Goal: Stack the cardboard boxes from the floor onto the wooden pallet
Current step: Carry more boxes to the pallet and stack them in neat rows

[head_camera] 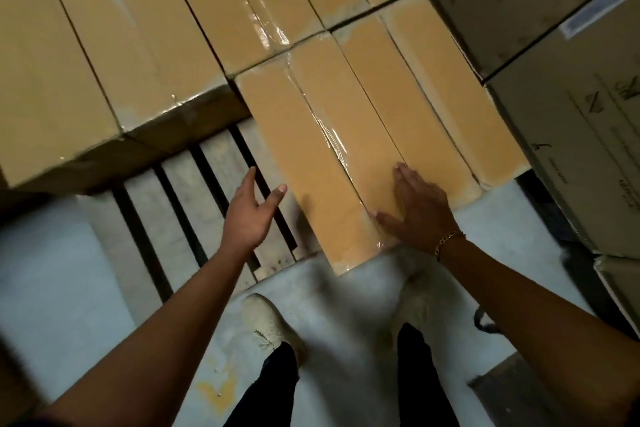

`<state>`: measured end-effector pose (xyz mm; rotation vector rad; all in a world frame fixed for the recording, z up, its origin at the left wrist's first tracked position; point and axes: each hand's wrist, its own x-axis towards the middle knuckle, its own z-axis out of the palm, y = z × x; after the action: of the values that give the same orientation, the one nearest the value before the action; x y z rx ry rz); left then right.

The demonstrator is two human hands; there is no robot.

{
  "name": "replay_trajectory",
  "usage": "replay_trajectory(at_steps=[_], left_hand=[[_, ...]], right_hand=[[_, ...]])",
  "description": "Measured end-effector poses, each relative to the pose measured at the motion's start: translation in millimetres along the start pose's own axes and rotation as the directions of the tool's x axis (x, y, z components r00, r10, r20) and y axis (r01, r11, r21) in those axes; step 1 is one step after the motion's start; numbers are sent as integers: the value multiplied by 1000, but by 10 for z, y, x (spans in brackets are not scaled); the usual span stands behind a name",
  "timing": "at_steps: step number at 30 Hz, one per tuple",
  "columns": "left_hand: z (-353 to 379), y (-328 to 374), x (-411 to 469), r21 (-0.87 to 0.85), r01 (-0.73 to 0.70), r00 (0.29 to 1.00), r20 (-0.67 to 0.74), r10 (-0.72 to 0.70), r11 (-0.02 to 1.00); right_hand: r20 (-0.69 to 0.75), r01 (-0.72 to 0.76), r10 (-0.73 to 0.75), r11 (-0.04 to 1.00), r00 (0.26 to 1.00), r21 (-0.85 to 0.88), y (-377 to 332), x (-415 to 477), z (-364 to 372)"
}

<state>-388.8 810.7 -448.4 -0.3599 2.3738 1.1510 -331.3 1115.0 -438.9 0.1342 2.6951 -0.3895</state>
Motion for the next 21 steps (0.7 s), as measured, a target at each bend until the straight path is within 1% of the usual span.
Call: replay_trajectory(at_steps=[3, 5, 11, 17, 21], left_hand=[[-511, 48, -223, 46, -53, 999, 14, 52, 998], [-759, 85, -357, 75, -83, 996, 33, 81, 994], [-1682, 114, -963, 175, -168, 985, 5, 170, 970], [-2344, 41, -1671, 172, -156, 981, -91, 173, 973], [-2755, -118, -2178, 120, -105, 972, -197, 127, 987]], right_hand=[[-9, 0, 0, 999, 1000, 33, -566, -80, -300], [11, -15, 14, 997, 1000, 73, -838, -150, -469], [23, 48, -51, 993, 998, 109, -1757, -551, -931], [56, 126, -133, 985, 990, 119, -2487, -1022, -1223], [68, 188, -200, 970, 977, 152, -2983, -1293, -1375]])
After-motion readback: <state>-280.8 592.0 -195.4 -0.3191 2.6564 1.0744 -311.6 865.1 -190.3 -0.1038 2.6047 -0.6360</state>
